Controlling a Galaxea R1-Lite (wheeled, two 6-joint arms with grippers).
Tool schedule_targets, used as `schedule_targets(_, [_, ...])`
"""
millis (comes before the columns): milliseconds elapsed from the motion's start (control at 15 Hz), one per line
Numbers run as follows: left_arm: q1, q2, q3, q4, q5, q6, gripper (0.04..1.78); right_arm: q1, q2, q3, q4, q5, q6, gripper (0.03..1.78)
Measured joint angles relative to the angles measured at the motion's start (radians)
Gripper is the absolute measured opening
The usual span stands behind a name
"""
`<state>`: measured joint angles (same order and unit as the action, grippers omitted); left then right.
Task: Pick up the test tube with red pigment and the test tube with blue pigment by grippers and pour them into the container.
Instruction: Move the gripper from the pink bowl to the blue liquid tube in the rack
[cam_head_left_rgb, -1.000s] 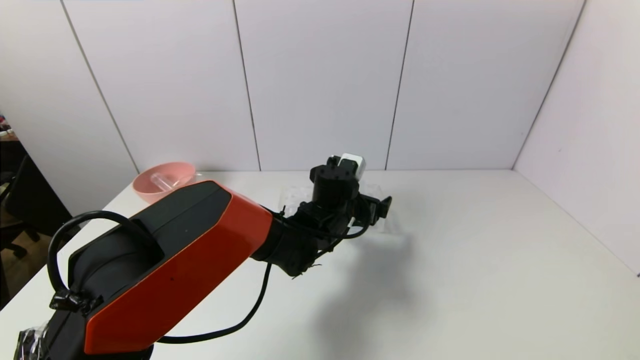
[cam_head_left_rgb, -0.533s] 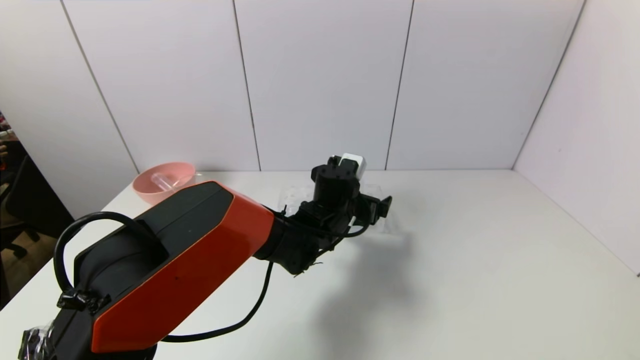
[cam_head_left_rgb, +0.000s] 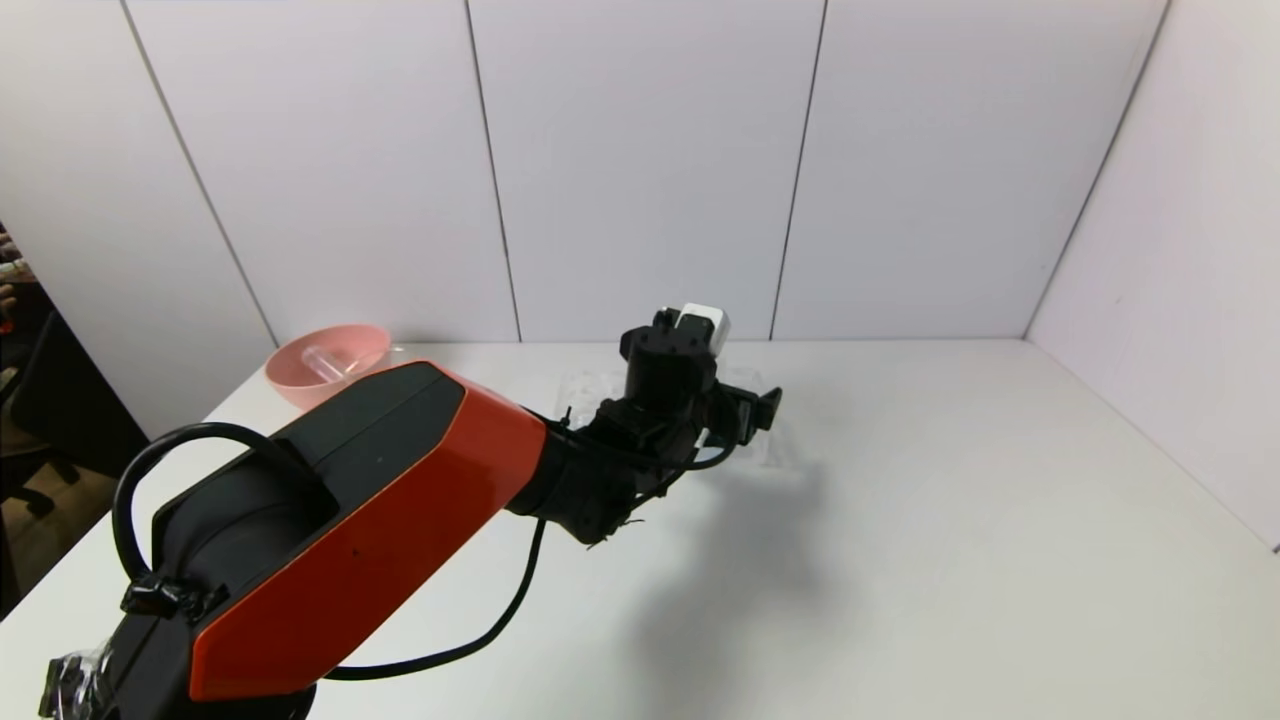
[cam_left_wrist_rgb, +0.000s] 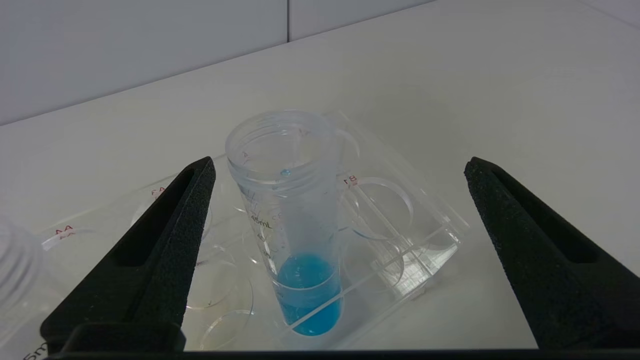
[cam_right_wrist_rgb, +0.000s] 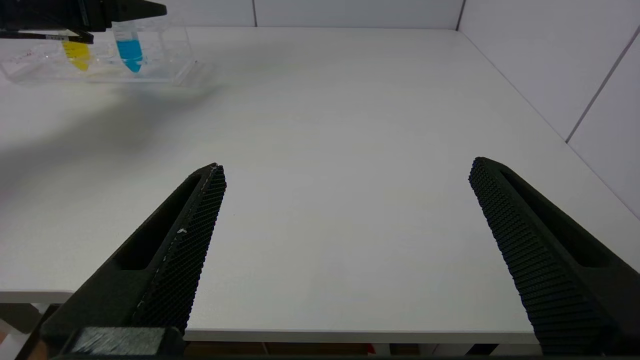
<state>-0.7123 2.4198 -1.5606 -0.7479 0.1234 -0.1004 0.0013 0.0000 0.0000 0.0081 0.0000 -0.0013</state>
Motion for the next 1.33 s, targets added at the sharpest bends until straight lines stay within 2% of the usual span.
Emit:
schedule_targets(400, [0.008, 0.007, -0.007, -0.001, -0.001, -0.001, 1.72, 0.000, 0.000, 0.000, 0.000, 0.000, 0.000, 1.77])
schedule_targets(533, [0.010, 0.007, -0.007, 0.000, 0.000, -0.001, 1.63, 0.000, 0.000, 0.000, 0.000, 0.000, 0.000, 1.77])
schedule_targets(733, [0.018, 0.006, -0.007, 0.003, 0.002, -0.002, 1.32, 0.000, 0.000, 0.000, 0.000, 0.000, 0.000, 1.77])
schedule_targets(1000, [0.019, 0.000, -0.001, 0.004, 0.002, -0.003, 0.60, 0.000, 0.000, 0.000, 0.000, 0.000, 0.000, 1.77])
schedule_targets(1067, [0.019, -0.002, 0.000, 0.004, 0.001, -0.004, 0.49, 0.000, 0.000, 0.000, 0.000, 0.000, 0.000, 1.77])
schedule_targets(1333, [0.019, -0.006, 0.002, 0.004, 0.001, -0.004, 0.46, 0.000, 0.000, 0.000, 0.000, 0.000, 0.000, 1.77])
